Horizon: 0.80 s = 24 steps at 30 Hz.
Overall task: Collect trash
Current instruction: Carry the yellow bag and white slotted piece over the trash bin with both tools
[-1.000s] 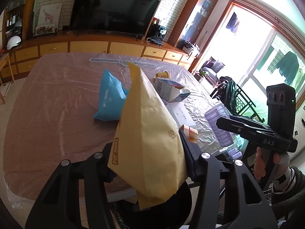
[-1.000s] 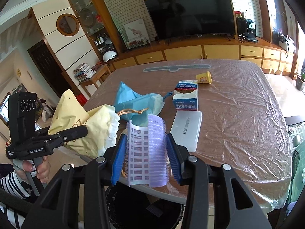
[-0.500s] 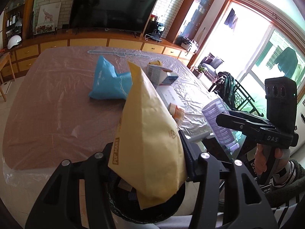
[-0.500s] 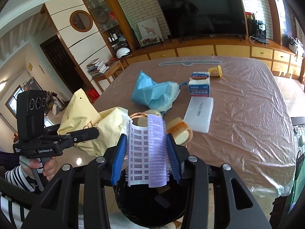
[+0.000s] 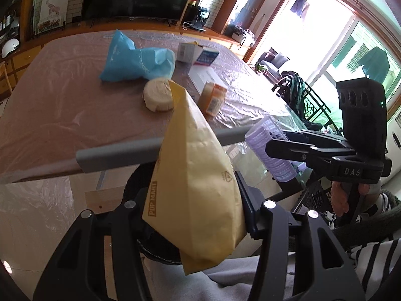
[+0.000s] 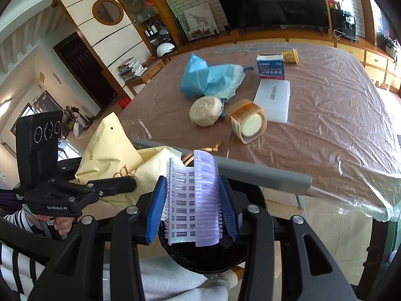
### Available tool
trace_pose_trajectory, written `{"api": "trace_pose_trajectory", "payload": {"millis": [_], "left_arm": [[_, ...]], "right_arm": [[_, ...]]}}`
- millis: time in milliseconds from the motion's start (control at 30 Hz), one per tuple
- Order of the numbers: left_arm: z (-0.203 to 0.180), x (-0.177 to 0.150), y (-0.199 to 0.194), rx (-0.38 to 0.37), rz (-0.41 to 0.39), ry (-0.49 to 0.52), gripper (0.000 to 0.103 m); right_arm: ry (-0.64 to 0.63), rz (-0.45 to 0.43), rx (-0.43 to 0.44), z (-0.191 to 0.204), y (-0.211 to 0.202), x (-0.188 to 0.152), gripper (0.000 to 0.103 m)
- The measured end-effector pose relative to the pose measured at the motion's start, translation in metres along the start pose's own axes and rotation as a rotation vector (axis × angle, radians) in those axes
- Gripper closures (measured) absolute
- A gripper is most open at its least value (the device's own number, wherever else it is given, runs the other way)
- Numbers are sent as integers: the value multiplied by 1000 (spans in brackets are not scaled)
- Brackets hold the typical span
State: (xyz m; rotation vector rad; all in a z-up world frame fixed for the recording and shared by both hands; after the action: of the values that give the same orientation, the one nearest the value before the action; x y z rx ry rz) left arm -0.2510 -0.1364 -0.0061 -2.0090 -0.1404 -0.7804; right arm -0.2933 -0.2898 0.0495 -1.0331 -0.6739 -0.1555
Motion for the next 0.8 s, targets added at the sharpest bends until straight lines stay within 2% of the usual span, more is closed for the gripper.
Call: {"api": "trace_pose_trajectory", "payload": {"millis": [33, 800], "left_arm": [[8, -1, 0, 147, -23, 39, 49], [32, -37, 41, 219, 106, 54, 49]], "right_arm": [[-2, 4, 1, 0, 0, -1, 62], [3, 126, -13, -11, 30, -42, 62]]}}
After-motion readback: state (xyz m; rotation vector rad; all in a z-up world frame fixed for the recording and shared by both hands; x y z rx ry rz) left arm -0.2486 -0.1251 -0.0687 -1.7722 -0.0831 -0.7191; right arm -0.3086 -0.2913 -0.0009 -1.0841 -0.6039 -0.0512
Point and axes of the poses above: each gripper's, at about its wrist camera, not at the fingertips, and y roughly the way its jaws point, z to its left, x to its top, the point moved 6 cm from there along y, roughly the way its jaws point, and after that the axes turned 4 degrees about -x, right-handed, at the moved point
